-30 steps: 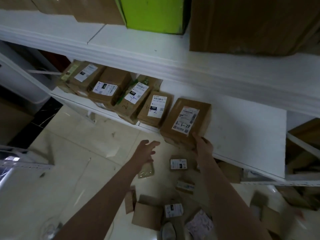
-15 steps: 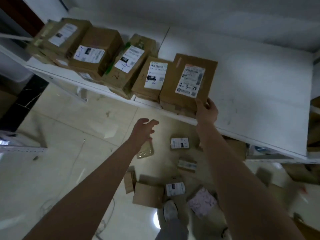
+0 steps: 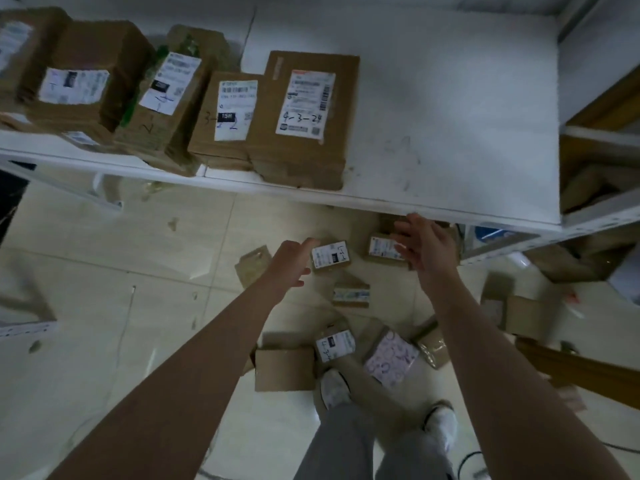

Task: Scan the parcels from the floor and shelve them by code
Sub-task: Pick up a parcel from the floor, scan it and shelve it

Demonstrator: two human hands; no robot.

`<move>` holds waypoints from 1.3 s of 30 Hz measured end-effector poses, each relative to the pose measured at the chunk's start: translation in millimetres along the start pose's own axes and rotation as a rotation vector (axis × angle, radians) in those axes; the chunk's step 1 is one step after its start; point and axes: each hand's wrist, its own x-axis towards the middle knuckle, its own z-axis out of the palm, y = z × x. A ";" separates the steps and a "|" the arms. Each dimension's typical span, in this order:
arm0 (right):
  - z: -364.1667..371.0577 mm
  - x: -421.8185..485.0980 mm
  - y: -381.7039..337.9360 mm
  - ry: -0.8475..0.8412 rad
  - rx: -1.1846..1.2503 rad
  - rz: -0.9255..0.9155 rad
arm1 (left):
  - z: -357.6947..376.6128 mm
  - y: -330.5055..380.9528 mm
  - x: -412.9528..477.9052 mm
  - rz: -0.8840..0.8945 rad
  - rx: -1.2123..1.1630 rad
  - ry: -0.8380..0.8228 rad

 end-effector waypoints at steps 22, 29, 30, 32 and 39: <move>-311.1 24.5 179.9 0.439 -0.337 0.272 | 290.0 -108.2 10.2 -0.004 0.246 -0.224; -381.8 58.0 264.8 0.469 -0.555 0.294 | 383.3 -165.6 63.0 0.134 0.480 -0.312; -390.7 64.9 279.1 0.455 -0.617 0.306 | 395.8 -171.4 72.0 0.156 0.493 -0.328; -404.8 79.4 305.5 0.420 -0.746 0.333 | 417.2 -180.2 86.9 0.196 0.530 -0.346; -436.0 131.5 381.0 0.304 -1.062 0.351 | 480.0 -202.0 134.7 0.278 0.570 -0.393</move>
